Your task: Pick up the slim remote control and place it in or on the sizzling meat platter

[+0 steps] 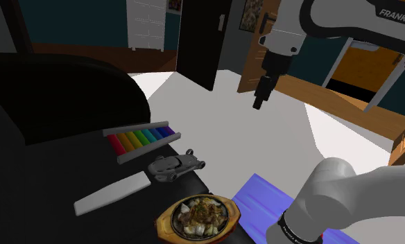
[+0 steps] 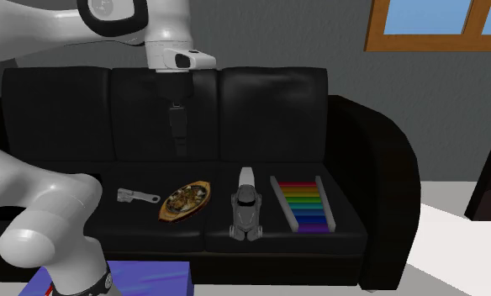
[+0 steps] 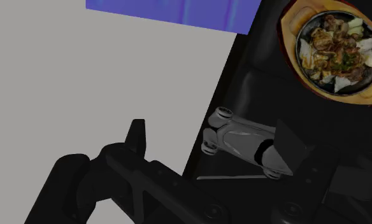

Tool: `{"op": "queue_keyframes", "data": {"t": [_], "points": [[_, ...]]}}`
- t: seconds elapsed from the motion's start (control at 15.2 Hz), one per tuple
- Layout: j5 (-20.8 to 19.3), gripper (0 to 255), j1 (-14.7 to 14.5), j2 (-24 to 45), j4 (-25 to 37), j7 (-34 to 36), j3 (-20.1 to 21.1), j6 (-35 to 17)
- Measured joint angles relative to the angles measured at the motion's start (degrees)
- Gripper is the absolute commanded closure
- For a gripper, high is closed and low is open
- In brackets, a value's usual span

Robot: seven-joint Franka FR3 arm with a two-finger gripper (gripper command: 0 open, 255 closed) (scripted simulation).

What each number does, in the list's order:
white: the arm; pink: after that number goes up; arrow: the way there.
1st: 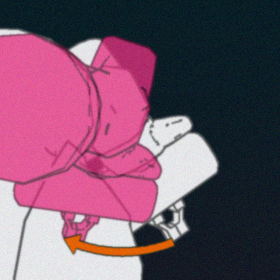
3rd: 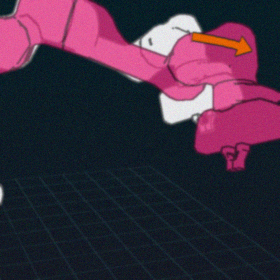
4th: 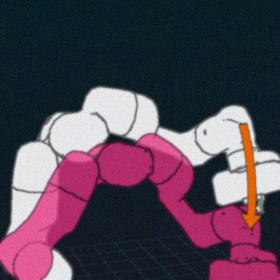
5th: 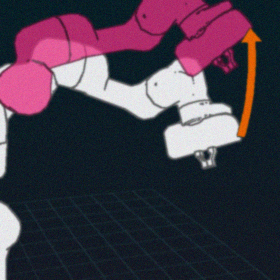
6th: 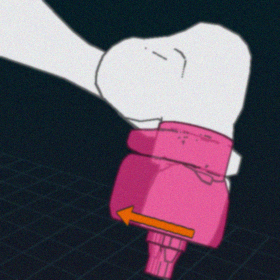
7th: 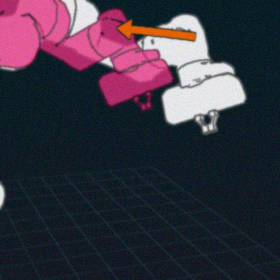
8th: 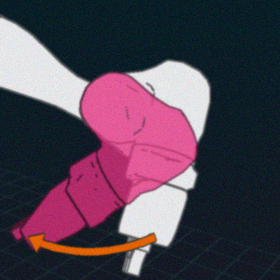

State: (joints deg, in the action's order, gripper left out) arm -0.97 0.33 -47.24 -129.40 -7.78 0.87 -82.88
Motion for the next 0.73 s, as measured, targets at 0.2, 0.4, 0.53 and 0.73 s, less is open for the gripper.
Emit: {"op": "queue_keyframes", "data": {"t": [0.2,0.4,0.53,0.73], "points": [[0.25,0,-0.84,1.66,0.0,-0.94,0.35,-1.58],[0.49,0,-2.55,5.87,0.02,-3.49,0.8,-5.61],[0.7,0,-3.76,9.22,0.18,-5.27,1.22,-8.69],[1.13,0,-5.61,13.98,0.54,-7.71,2.16,-12.97]]}}
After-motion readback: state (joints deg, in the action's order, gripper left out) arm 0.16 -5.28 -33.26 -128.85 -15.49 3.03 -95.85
